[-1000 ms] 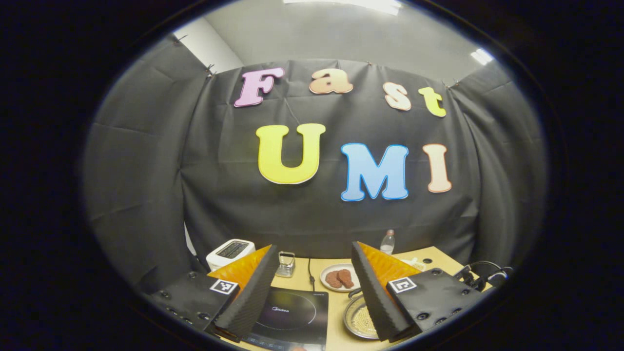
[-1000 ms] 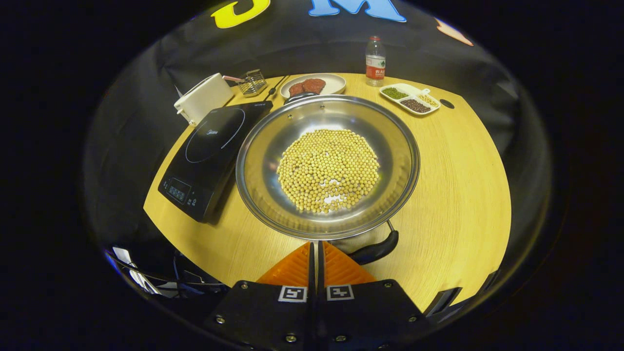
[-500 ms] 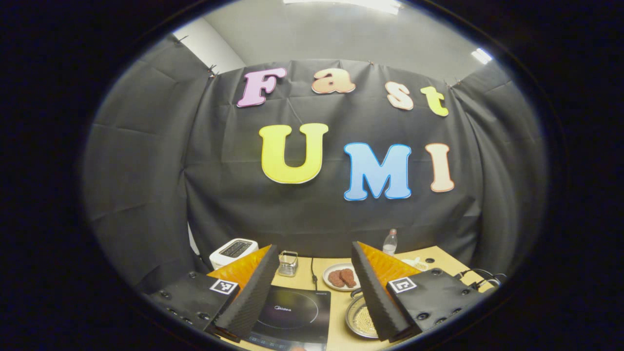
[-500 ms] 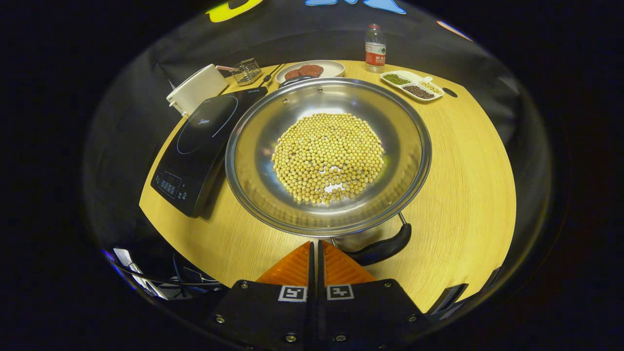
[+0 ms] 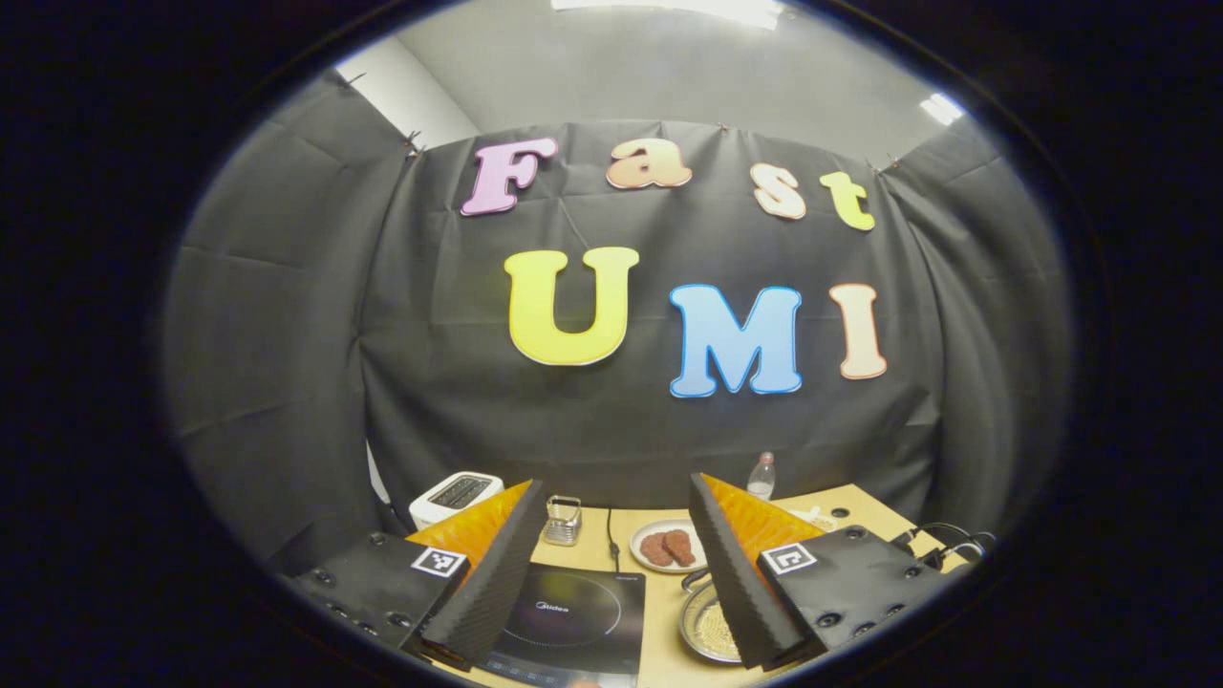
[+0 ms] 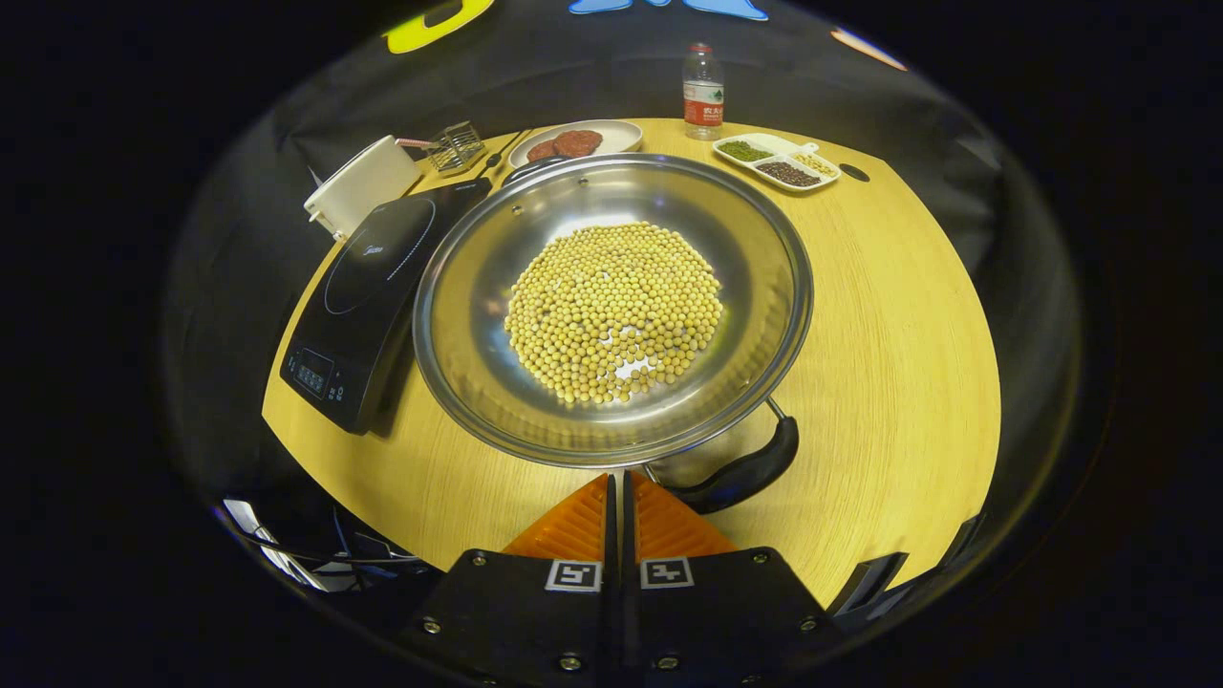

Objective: First push the handle of the pot to place it horizontally, then grasp the pot with both hands and set it on the induction cooktop.

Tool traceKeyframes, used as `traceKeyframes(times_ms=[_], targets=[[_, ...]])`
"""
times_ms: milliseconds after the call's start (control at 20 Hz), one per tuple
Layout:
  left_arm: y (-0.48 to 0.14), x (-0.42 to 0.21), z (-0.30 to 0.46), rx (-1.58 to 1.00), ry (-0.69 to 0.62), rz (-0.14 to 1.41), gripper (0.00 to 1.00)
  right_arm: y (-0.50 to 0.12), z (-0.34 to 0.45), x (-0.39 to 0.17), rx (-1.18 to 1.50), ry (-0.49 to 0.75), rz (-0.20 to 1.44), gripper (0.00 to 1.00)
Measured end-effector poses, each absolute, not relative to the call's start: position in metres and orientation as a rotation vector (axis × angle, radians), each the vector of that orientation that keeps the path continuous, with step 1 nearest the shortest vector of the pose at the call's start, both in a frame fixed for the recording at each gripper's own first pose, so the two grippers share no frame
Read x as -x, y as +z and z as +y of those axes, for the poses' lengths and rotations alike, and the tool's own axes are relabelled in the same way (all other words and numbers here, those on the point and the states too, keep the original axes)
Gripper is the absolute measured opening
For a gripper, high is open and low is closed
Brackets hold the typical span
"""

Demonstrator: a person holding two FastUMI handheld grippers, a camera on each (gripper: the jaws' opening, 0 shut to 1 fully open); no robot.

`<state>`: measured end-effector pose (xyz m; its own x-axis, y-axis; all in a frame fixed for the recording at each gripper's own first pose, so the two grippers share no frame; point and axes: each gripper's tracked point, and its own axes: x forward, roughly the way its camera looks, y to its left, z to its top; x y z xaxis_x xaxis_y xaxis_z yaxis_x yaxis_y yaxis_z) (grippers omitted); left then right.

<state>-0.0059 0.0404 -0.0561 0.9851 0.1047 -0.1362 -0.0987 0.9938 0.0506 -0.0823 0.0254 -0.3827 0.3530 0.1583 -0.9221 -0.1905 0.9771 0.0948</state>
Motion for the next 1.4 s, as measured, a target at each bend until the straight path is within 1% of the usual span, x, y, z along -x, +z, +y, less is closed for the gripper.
traceKeyframes(times_ms=[550, 1400], targets=[[-0.059, 0.001, 0.028, -0.054, 0.077, 0.151, 0.95, -0.385, -0.011, 0.072, 0.015, 0.144, 1.183, 0.0], [-0.064, -0.008, 0.016, -0.061, 0.069, 0.163, 0.95, -0.383, -0.056, 0.042, 0.012, 0.062, 1.164, 0.01]])
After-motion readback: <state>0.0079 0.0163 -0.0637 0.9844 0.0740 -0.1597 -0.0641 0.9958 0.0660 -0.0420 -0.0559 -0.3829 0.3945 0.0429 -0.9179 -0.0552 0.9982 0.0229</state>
